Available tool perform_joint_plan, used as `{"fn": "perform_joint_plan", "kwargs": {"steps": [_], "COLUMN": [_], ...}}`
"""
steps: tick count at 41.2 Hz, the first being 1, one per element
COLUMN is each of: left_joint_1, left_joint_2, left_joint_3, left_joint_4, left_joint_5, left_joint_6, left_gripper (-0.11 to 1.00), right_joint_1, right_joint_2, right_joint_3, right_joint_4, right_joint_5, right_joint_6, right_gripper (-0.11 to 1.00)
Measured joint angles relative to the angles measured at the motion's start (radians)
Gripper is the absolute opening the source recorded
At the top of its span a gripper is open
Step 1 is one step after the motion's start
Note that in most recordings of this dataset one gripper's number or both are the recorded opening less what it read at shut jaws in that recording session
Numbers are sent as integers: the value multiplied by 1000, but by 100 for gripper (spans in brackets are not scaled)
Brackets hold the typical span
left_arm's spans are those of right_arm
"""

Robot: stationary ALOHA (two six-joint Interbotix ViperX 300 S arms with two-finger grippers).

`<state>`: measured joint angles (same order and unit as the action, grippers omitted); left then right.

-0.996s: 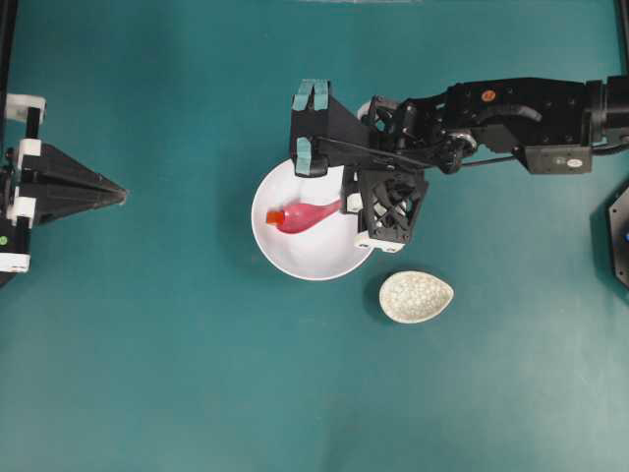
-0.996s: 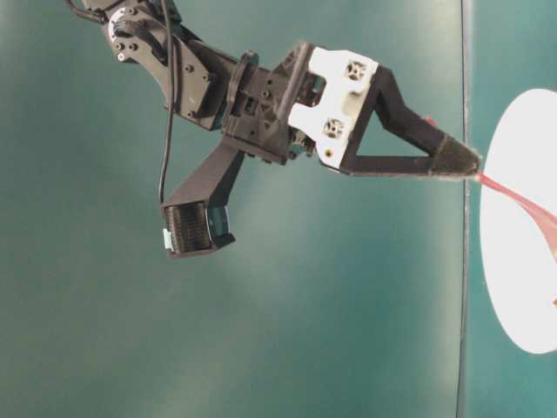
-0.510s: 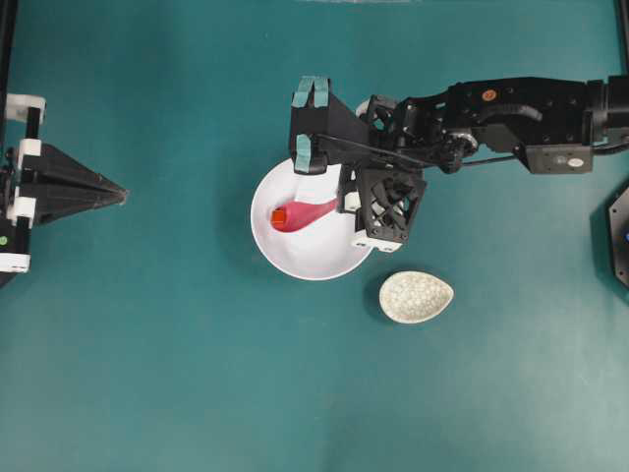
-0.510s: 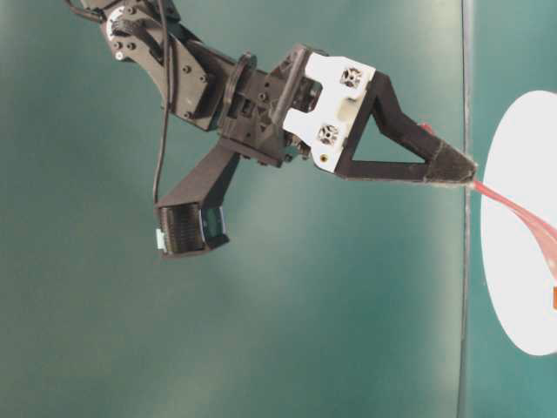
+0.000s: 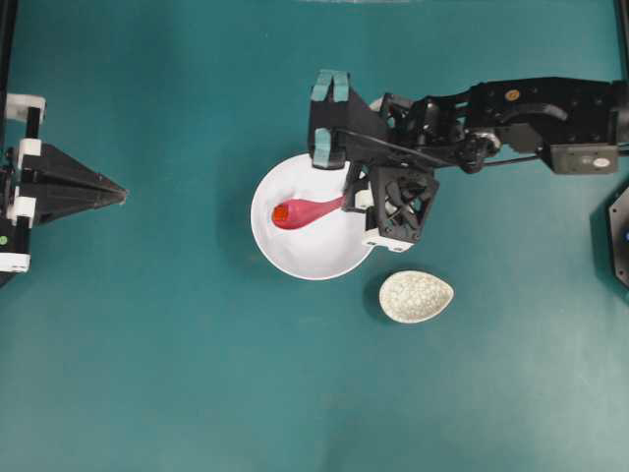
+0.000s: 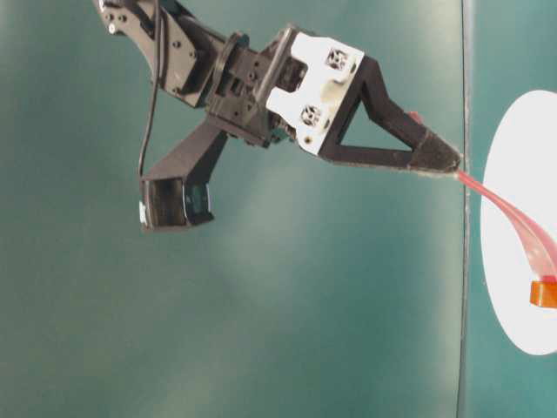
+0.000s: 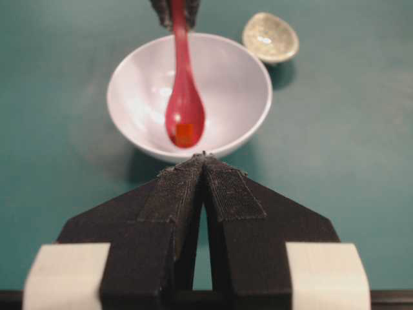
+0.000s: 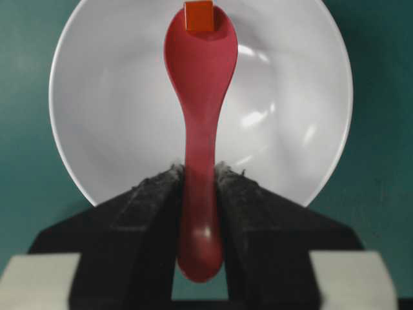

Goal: Grip the spoon and scoop the red block from the bowl with right arm.
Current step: 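Push the spoon under the red cube to scoop it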

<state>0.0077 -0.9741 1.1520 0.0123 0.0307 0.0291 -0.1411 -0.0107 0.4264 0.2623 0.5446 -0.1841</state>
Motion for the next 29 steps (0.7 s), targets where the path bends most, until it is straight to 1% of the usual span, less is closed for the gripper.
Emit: {"fn": "perform_joint_plan", "kwargs": {"steps": [20, 29], "left_joint_1": [0, 0], "left_joint_2": [0, 0], "left_joint_3": [0, 0], "left_joint_4": [2, 0], "left_joint_5": [0, -2], "left_joint_6": [0, -2], "left_gripper": [0, 0], "right_joint_1": [2, 21], "right_joint_2": [-106, -152], "right_joint_3": [141, 212], "right_joint_4": [18, 18], "right_joint_5": [-166, -245], "right_joint_6": [0, -2], "right_gripper": [24, 24]}}
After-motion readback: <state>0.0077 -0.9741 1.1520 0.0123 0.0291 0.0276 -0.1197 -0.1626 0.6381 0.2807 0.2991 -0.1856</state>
